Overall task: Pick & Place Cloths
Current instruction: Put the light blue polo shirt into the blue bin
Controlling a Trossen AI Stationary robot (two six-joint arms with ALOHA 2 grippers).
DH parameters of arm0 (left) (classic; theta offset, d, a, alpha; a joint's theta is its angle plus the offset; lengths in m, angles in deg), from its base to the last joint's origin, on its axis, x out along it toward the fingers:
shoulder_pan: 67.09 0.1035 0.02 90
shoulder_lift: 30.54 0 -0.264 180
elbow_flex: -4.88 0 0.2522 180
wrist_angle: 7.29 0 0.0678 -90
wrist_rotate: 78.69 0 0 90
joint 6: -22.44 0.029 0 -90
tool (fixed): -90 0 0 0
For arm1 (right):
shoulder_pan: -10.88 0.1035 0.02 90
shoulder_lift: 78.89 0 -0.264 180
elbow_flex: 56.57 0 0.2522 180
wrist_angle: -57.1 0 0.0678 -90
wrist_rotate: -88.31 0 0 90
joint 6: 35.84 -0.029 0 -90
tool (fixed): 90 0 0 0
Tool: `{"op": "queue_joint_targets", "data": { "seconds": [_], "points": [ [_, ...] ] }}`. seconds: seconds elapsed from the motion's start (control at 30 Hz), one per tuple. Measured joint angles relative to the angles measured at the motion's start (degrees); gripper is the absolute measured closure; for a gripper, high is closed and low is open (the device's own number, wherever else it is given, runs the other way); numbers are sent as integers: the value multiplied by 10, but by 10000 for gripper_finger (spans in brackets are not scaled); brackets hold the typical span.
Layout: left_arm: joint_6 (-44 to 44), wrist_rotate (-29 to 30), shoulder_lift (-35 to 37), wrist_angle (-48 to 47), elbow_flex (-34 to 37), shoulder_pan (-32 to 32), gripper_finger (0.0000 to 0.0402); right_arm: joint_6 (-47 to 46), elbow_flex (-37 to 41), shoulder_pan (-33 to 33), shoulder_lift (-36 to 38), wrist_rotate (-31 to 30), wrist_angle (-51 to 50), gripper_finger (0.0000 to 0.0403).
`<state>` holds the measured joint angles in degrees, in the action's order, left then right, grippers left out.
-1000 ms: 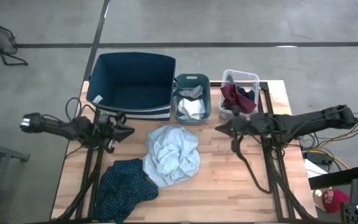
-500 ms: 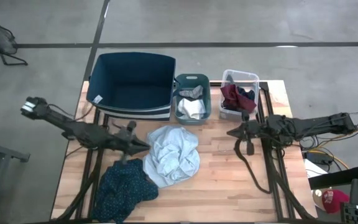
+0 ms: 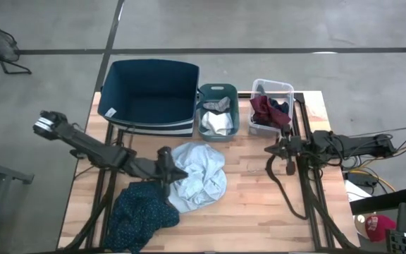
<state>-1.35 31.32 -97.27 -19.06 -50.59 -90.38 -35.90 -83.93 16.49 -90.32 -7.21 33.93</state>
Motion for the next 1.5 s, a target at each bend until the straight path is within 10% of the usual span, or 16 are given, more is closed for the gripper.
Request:
{"op": "queue_joint_targets", "data": {
  "seconds": [0.3,0.87,1.5],
  "points": [
    [32,-1,-89,-3,-39,-1,340,-18,66,0,53,-9,-2,394],
    [31,82,-138,-128,-58,10,107,-43,83,0,48,-35,12,394],
    [-34,12,-323,-100,-62,17,114,-43,84,0,45,-35,11,394]
  ]
}}
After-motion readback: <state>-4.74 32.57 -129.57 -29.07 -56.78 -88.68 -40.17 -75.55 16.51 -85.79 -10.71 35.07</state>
